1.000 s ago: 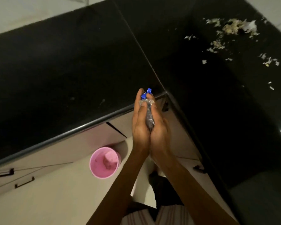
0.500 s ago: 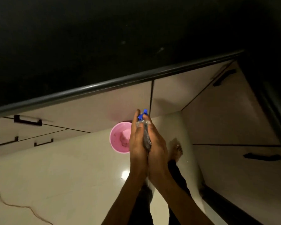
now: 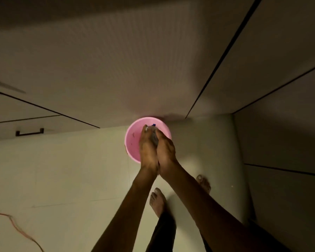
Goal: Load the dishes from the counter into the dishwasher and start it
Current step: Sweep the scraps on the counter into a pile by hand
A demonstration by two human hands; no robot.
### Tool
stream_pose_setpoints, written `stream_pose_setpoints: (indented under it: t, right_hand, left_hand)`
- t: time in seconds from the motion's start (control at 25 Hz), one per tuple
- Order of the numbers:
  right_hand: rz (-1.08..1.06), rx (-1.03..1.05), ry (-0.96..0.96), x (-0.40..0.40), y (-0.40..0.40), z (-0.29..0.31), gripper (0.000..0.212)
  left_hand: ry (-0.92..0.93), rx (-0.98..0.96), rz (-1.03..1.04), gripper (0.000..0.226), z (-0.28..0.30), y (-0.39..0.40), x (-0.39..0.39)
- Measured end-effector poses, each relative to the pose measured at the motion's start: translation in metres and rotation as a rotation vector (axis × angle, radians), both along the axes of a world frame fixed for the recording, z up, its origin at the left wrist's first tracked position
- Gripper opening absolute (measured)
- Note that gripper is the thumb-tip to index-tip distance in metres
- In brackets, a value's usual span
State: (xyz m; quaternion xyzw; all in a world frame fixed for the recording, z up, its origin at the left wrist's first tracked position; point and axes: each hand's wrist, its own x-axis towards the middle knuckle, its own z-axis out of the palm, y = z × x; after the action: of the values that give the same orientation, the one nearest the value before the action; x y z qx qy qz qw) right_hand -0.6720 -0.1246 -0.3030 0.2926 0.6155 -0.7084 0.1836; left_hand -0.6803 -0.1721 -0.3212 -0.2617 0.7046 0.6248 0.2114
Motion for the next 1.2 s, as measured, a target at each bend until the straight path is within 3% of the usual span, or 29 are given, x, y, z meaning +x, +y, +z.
stream_pose_setpoints:
  t: [0.08,0.28,0.4,0.56,0.68,0.84,0.96,1.12,1.2]
  right_hand:
    - [-0.013,-0.028,-0.087,-0.012,-0.008,-0.047,0.041]
    - [-0.072,-0.08,-0.25,-0.036,-0.016,-0.138,0.039]
    - [-0.123,-0.045,-0.28,-0.055,-0.011,-0.183,0.047]
    - [0.053,0.171,-0.146,-0.054,-0.001,-0.215,0.044]
    - [0.112,0.316,-0.111,-0.045,0.004,-0.213,0.034]
    - [0.224,0.641,0.044,-0.039,0.009,-0.195,0.019]
    - [0.242,0.672,0.071,-0.042,0.011,-0.166,0.02]
    - [0.501,0.576,0.006,-0.044,0.011,-0.121,0.032]
    - [0.52,0.571,-0.011,-0.039,0.014,-0.093,0.035]
  left_hand:
    - [-0.08,0.122,0.122,0.067,-0.04,-0.004,-0.013]
    - [-0.207,0.159,0.187,0.038,-0.115,-0.022,-0.034]
    - [-0.236,0.085,0.11,0.046,-0.153,-0.037,-0.052]
    - [-0.206,0.009,0.078,0.047,-0.176,-0.055,-0.056]
    - [-0.065,-0.077,0.013,0.025,-0.175,-0.067,-0.045]
    - [0.037,-0.249,-0.093,0.016,-0.168,-0.073,-0.04]
    - [0.097,-0.469,-0.213,0.01,-0.141,-0.067,-0.043]
    - [0.092,-0.448,-0.3,0.023,-0.107,-0.064,-0.039]
    - [0.071,-0.391,-0.273,0.023,-0.08,-0.063,-0.035]
